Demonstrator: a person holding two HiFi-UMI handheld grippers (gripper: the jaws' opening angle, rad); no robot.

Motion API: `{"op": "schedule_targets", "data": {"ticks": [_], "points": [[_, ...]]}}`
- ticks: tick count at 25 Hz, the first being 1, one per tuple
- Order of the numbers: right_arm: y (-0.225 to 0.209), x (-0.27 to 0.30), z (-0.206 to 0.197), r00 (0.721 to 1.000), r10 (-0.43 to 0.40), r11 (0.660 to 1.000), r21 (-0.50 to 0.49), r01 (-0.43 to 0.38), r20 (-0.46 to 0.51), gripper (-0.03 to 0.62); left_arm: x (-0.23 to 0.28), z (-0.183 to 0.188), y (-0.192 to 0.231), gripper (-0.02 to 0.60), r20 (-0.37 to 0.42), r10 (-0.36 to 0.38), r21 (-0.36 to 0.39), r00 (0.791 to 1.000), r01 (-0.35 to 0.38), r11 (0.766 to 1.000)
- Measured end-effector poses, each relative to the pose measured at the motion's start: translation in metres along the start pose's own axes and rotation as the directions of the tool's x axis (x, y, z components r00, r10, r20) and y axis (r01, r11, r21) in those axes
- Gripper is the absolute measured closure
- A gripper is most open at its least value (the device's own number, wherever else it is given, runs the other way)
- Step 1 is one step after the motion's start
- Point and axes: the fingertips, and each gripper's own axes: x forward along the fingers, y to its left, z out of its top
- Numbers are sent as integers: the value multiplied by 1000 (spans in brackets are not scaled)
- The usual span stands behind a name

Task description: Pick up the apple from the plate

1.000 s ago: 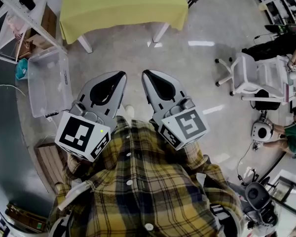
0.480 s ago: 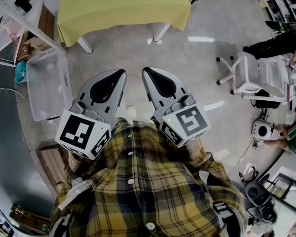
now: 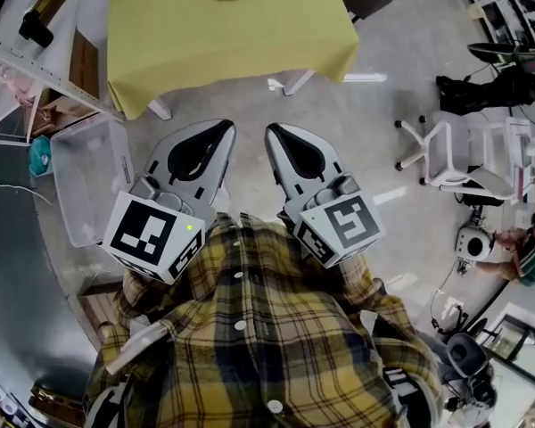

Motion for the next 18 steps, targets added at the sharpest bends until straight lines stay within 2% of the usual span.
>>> {"op": "schedule_targets", "data": {"ticks": [5, 9, 18], "points": [[-18, 41, 9, 999, -42, 999, 19, 42, 12, 597, 14, 6, 39, 575, -9, -25, 0, 1000, 25, 1000], [-30, 52, 11, 997, -81, 996, 38, 80, 13, 597, 22, 10, 48, 575, -20, -50, 18, 999, 50, 999], [-61, 81, 4, 994, -109, 991, 77, 110, -22, 597, 52, 7, 81, 574, -40, -58, -11, 998, 57, 998]]}}
